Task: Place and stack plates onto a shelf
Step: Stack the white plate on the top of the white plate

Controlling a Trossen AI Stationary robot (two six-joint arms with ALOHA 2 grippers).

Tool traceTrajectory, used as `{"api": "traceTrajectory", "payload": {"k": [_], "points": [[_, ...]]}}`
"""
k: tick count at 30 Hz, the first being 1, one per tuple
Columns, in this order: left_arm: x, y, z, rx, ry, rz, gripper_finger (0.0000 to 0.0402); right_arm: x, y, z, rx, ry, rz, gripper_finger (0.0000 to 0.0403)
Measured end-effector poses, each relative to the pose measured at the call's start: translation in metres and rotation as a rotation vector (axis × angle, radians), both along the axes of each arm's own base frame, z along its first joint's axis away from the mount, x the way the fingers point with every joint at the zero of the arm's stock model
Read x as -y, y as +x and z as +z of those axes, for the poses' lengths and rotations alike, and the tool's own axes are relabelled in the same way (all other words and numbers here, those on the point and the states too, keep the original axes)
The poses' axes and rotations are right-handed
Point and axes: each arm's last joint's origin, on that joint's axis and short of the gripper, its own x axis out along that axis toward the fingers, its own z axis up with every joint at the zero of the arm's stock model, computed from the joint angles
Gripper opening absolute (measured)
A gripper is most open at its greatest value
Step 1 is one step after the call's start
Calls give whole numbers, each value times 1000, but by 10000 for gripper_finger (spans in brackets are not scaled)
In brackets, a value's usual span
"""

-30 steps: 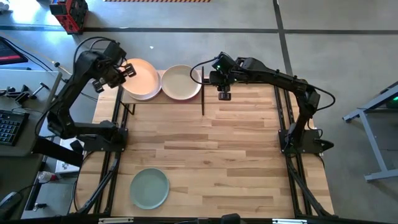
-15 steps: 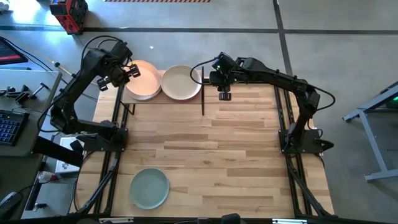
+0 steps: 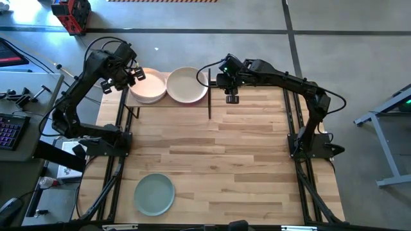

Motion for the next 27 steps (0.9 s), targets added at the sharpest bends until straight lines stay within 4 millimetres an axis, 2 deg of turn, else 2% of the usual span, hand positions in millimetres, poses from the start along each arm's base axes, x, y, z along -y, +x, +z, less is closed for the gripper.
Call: {"api": "traceTrajectory", "payload": {"k": [7, 27], "points": [[1, 1, 0, 25, -22, -32, 78, 0, 0, 0, -5, 2, 0, 133], [9, 6, -1, 40, -88, -79, 79, 0, 0, 0, -5, 3, 0, 133]]}}
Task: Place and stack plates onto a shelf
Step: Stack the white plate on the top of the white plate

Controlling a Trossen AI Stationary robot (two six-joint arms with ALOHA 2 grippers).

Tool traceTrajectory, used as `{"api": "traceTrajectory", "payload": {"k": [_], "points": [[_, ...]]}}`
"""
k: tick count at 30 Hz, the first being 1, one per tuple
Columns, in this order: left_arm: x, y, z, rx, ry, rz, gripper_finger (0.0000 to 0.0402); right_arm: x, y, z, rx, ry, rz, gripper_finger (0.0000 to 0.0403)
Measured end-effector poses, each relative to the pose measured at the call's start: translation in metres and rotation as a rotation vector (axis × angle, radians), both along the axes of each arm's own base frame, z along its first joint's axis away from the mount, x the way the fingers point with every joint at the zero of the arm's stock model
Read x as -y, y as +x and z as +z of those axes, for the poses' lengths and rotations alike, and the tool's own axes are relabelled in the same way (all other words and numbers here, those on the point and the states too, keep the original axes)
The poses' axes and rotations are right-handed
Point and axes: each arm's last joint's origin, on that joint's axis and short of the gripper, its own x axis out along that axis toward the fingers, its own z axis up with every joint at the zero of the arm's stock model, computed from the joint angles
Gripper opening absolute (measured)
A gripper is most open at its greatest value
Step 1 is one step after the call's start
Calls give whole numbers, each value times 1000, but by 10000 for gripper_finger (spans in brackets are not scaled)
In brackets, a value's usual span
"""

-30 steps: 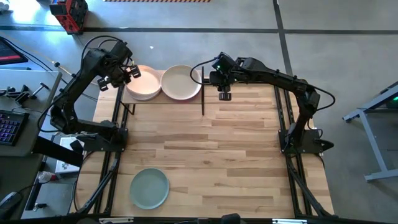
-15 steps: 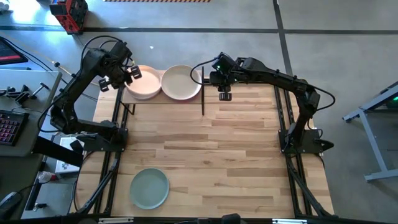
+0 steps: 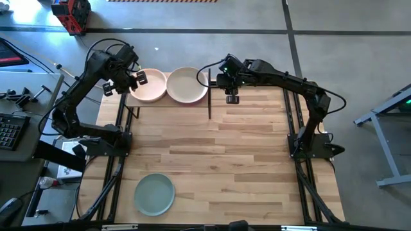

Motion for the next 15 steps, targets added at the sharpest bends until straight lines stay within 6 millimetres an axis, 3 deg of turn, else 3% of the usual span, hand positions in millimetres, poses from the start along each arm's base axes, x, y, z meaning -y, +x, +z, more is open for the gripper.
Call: {"api": "traceTrajectory", "payload": {"k": [4, 8, 15], "points": [[2, 3, 0, 90, -57, -28, 79, 0, 0, 0, 1, 1, -2, 133], [2, 6, -1, 51, -39, -52, 79, 0, 0, 0, 3, 3, -6, 133], [-16, 20, -13, 46, -48, -69, 79, 0, 0, 0, 3, 3, -7, 133]]}}
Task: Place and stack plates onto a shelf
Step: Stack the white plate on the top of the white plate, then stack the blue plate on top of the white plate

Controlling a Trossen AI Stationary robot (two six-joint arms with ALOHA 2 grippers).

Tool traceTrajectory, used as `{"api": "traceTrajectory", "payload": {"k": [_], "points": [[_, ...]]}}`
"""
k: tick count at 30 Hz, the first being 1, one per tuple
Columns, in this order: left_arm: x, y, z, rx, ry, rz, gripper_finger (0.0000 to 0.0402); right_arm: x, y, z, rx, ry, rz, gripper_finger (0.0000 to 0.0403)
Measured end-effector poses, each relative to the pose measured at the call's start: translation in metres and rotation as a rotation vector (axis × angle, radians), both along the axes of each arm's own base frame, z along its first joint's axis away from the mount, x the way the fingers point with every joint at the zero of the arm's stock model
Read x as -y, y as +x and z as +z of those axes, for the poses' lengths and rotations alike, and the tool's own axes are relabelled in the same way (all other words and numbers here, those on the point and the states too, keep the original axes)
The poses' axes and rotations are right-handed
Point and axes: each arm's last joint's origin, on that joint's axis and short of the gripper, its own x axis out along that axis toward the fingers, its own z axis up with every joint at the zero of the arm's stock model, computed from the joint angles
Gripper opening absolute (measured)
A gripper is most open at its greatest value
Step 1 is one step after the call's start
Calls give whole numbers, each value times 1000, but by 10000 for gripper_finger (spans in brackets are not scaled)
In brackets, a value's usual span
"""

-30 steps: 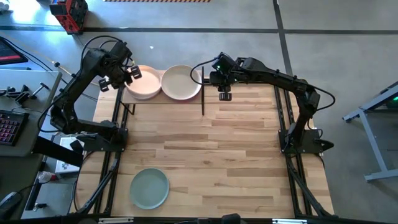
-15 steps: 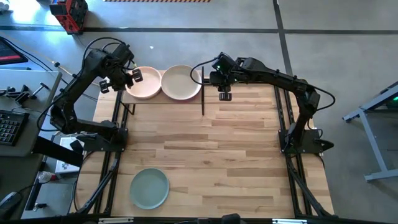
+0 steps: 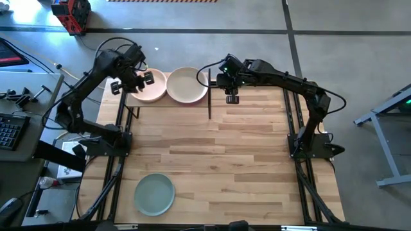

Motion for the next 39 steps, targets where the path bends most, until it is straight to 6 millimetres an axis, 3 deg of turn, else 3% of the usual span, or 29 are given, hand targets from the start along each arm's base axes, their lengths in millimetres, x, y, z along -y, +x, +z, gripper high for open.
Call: {"api": "traceTrajectory", "payload": {"k": [10, 21, 30, 39], "points": [[-23, 23, -29, -61, -117, -70, 79, 0, 0, 0, 0, 0, 0, 133], [-36, 32, -41, -63, -115, -105, 79, 0, 0, 0, -1, 0, 0, 133], [-25, 24, -26, -21, -49, -129, 79, 0, 0, 0, -1, 0, 0, 133], [12, 11, 9, 82, 78, -190, 79, -7, 3, 0, 59, 106, -30, 133]]}}
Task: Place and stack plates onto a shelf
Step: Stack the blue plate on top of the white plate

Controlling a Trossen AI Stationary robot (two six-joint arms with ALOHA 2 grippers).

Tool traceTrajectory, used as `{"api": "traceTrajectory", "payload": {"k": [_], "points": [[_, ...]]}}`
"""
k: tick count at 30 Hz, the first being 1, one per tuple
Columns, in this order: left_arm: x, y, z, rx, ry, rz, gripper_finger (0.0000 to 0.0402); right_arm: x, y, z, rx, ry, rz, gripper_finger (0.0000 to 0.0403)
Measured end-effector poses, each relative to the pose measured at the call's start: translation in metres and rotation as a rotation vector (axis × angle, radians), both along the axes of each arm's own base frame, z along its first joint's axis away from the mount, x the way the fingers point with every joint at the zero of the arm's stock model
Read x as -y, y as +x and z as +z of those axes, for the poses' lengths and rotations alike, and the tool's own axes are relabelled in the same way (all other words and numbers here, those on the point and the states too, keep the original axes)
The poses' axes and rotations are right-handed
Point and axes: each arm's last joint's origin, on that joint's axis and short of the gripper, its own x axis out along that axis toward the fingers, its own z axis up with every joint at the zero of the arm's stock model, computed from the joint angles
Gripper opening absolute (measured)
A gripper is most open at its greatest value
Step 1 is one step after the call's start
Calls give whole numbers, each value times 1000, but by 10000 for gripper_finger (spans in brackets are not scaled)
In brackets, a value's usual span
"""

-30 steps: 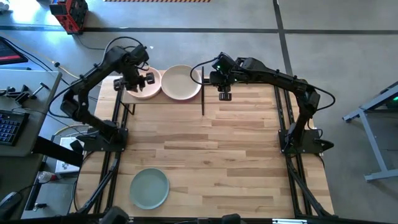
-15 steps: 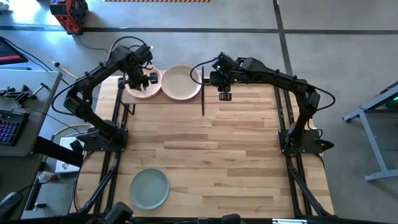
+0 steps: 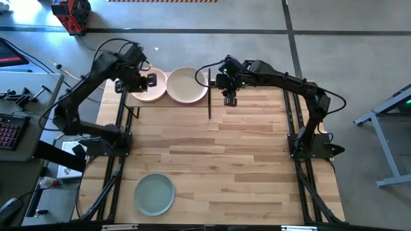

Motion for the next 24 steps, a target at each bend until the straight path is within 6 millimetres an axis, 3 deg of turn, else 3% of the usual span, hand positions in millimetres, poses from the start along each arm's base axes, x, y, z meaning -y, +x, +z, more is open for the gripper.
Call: {"api": "traceTrajectory", "payload": {"k": [7, 16, 24], "points": [[50, 8, 21, 106, 61, -234, 78, -25, 10, 0, 98, 252, -94, 133], [108, 12, 32, 145, 89, -574, 78, -100, 41, 8, 231, 407, -83, 133], [143, 10, 29, 43, 73, -798, 78, -157, 57, 19, 411, 479, -182, 133]]}}
